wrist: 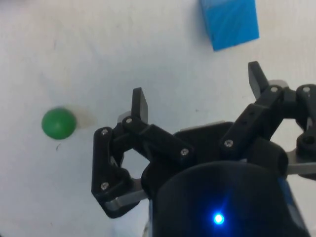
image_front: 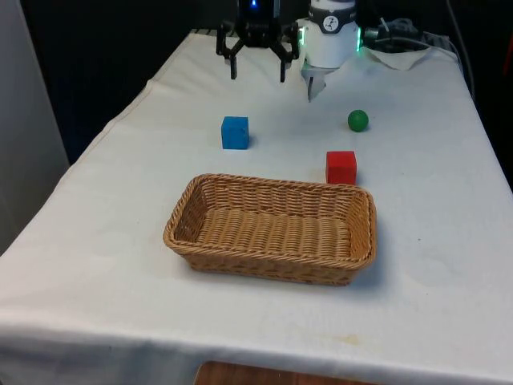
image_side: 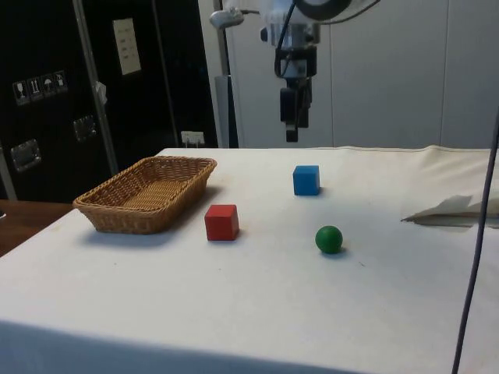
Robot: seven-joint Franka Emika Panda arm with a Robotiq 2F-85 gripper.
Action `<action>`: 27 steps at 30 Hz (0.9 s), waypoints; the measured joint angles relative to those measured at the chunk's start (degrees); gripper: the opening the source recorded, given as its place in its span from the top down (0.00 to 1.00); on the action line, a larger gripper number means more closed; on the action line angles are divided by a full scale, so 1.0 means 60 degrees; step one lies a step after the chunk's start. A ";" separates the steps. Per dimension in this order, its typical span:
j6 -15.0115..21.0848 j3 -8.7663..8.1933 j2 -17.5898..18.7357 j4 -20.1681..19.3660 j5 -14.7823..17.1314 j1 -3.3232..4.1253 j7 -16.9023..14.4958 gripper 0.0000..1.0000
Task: Place all non-red objects into the basket.
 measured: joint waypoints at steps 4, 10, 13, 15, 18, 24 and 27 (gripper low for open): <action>0.0220 0.0048 0.0487 0.0153 0.0248 0.0010 -0.0277 0.00; 0.0487 0.0048 0.1213 0.0420 0.0812 -0.0010 -0.0964 0.00; 0.0497 0.0010 0.1337 0.0430 0.1022 -0.0010 -0.1261 0.00; 0.0535 -0.0048 0.1442 0.0411 0.1070 -0.0019 -0.1461 0.00; 0.0611 -0.0095 0.1547 0.0411 0.1098 -0.0029 -0.1585 0.00; 0.0955 -0.0210 0.2015 0.0430 0.1518 -0.0057 -0.2282 0.00; 0.1070 -0.0248 0.2168 0.0439 0.1633 -0.0067 -0.2473 0.00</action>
